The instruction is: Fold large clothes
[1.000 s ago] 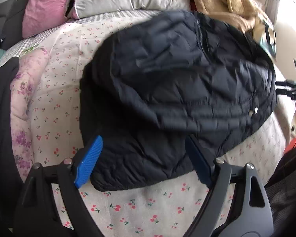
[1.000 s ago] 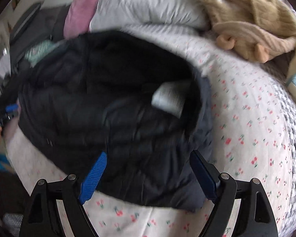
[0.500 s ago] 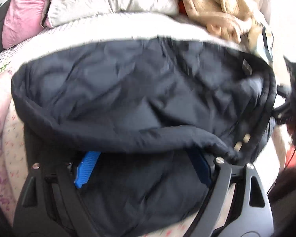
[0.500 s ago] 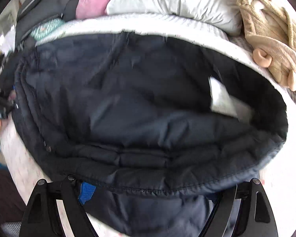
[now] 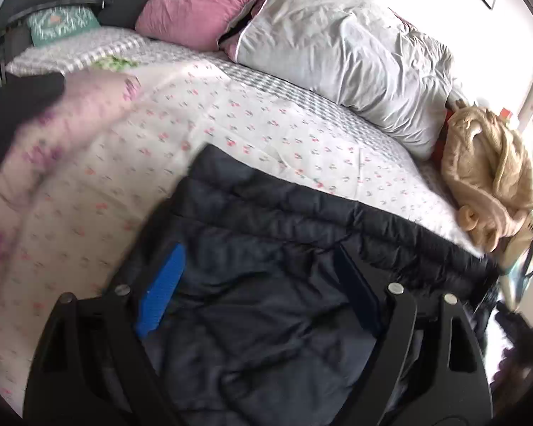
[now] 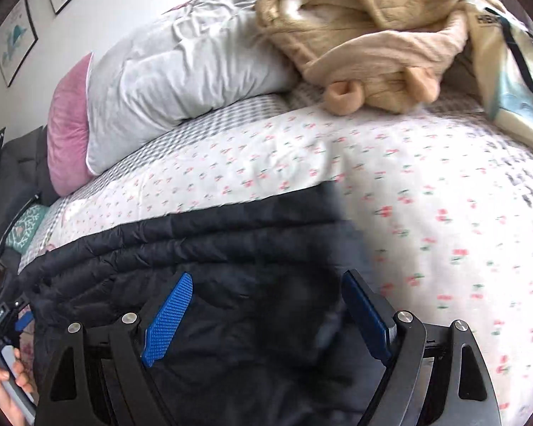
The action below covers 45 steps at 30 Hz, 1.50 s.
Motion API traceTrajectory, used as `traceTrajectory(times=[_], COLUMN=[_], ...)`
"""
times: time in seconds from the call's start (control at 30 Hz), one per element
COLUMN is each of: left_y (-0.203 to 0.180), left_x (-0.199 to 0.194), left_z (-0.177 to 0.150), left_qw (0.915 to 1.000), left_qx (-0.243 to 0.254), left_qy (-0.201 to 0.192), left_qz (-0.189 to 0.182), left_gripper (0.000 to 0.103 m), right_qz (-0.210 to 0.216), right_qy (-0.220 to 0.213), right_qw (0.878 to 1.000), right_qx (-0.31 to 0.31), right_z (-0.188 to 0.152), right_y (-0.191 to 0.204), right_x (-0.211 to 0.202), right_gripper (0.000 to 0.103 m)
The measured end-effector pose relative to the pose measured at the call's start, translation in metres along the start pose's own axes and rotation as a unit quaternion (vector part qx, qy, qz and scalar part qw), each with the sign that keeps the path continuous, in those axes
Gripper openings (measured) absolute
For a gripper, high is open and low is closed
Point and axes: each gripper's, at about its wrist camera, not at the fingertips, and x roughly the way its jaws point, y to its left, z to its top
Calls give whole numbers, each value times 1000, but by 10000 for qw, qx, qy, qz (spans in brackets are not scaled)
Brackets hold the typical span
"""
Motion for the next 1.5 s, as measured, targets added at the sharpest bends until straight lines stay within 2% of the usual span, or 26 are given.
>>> traceTrajectory(times=[0.1,0.2,0.33,0.37,0.43,0.47,0.5,0.53,0.57,0.6,0.7,0.8,0.87,0.9,0.97,1.03,1.07,1.1,1.17,1.2,1.23,1.3,1.33,1.4,1.43,1.5], left_y=[11,26,53,58,64,65,64,62,59,56,51,51,44,41,39,45,48,52,52,49,44,30,20,-4,-18,-45], left_x=[-8,-7,5,11,16,17,16,14,11,8,-10,-28,-32,-28,-4,30,44,55,50,42,32,14,4,-7,-9,-3], left_z=[-5,-18,-36,-39,-43,-44,-44,-45,-43,-40,-22,-2,2,2,-2,-12,-17,-20,-19,-15,-11,-6,-6,-8,-10,-21], left_qw=[9994,9982,9949,9942,9936,9937,9944,9950,9961,9970,9993,9949,9935,9941,9966,9980,9974,9953,9937,9926,9924,9943,9956,9965,9965,9957], left_qx=[281,497,594,512,356,250,187,163,136,128,-190,-565,-478,-366,-175,-59,-43,-61,-113,-131,-129,-78,-2,251,428,783], left_qy=[86,342,809,940,1074,1092,1037,983,857,751,85,-553,-895,-970,-796,-290,8,279,300,227,117,-148,-297,-416,-411,-303], left_qz=[187,56,31,67,15,-1,-18,-64,-152,-161,-322,-619,-515,-317,117,567,726,923,1070,1182,1219,1054,889,686,596,389], left_gripper=[85,85,85,83,60,56,42,25,14,6,3,3,3,3,3,5,7,12,19,28,48,74,77,80,86,90], right_qz=[-52,-14,144,122,6,12,36,33,35,48,-112,-97,-75,-136,-479,-828,-1061,-1191,-1440,-1591,-1735,-1985,-2093,-2198,-2106,-1624], right_qy=[-11,152,699,861,1011,990,956,883,769,595,64,-643,-1041,-1104,-989,-640,-224,-29,27,-15,-43,-312,-570,-976,-1112,-1139], right_qw=[10000,9998,9971,9959,9946,9948,9951,9959,9969,9980,9994,9973,9939,9930,9930,9940,9938,9927,9893,9869,9843,9786,9748,9682,9681,9744], right_qx=[13,-112,-246,-234,-237,-239,-231,-204,-188,-200,-313,-329,-367,-398,-439,-329,-249,-212,-234,-279,-317,-441,-526,-691,-781,-1061], right_z=[-6,-10,-29,-35,-42,-43,-44,-43,-42,-40,-32,-17,-9,-8,-6,-8,-15,-21,-33,-33,-30,-25,-24,-30,-31,-39], right_y=[-26,-36,-42,-44,-46,-43,-41,-37,-33,-27,-9,4,11,13,13,6,-3,-8,-15,-12,-8,6,17,44,58,94], right_x=[-20,-23,-13,-8,3,7,7,7,4,2,-6,-24,-35,-34,-17,9,32,43,51,47,43,27,15,-2,-6,-7], right_gripper=[87,87,87,87,79,64,53,47,30,19,9,9,8,9,9,12,20,38,53,58,59,66,70,85,86,86])
